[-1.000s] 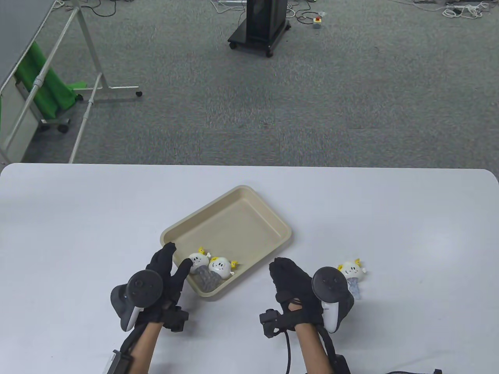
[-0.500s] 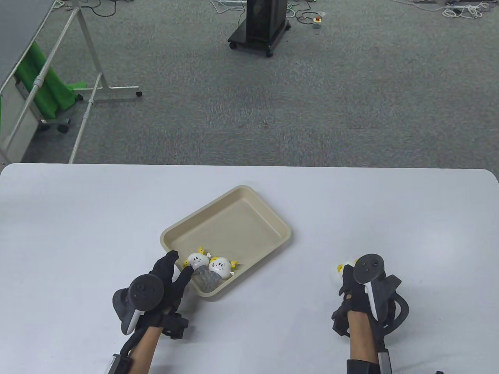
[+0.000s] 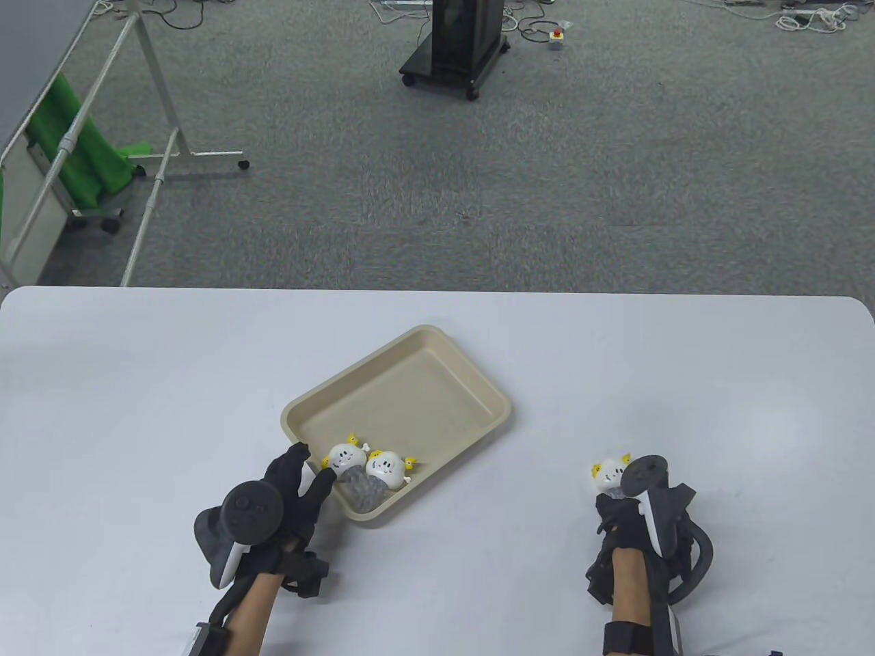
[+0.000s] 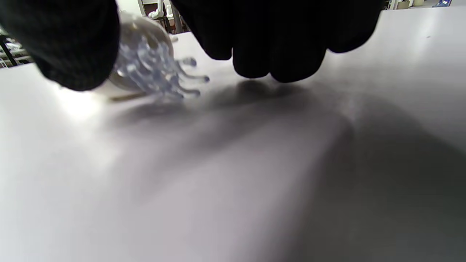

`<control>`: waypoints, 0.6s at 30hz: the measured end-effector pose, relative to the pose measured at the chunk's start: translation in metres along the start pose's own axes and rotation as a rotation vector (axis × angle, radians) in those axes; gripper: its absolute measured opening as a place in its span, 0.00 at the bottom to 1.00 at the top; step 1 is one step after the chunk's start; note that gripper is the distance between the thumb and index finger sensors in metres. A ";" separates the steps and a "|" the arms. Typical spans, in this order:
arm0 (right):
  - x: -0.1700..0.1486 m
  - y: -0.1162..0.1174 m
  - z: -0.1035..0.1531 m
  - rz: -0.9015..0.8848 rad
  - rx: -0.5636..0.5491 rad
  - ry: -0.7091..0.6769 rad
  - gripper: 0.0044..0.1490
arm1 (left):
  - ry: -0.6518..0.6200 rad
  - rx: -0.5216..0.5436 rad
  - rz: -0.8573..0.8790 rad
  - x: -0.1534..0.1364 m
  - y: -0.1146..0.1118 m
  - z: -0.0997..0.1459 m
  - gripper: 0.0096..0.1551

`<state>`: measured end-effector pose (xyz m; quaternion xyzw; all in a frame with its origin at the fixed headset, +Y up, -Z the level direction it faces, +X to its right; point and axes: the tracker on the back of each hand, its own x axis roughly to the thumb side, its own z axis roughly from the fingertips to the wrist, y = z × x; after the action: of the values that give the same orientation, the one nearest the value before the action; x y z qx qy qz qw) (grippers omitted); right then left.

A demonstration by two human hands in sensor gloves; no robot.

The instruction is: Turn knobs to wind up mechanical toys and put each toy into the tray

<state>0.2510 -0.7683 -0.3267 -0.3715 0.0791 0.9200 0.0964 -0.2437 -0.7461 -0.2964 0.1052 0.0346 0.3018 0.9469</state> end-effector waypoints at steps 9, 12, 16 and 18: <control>0.003 0.002 0.002 0.022 -0.096 0.019 0.37 | 0.012 -0.004 0.020 -0.002 0.001 0.000 0.45; 0.006 -0.001 0.008 0.012 -0.149 -0.040 0.35 | 0.013 -0.006 0.033 -0.003 0.001 0.000 0.44; 0.019 -0.015 0.025 -0.064 -0.208 -0.140 0.33 | 0.016 -0.010 0.058 -0.003 0.000 0.000 0.45; 0.031 -0.023 0.038 -0.113 -0.251 -0.220 0.33 | 0.017 -0.019 0.077 -0.003 0.000 0.000 0.44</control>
<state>0.2095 -0.7346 -0.3230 -0.2817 -0.0682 0.9508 0.1090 -0.2459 -0.7482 -0.2962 0.0951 0.0359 0.3394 0.9351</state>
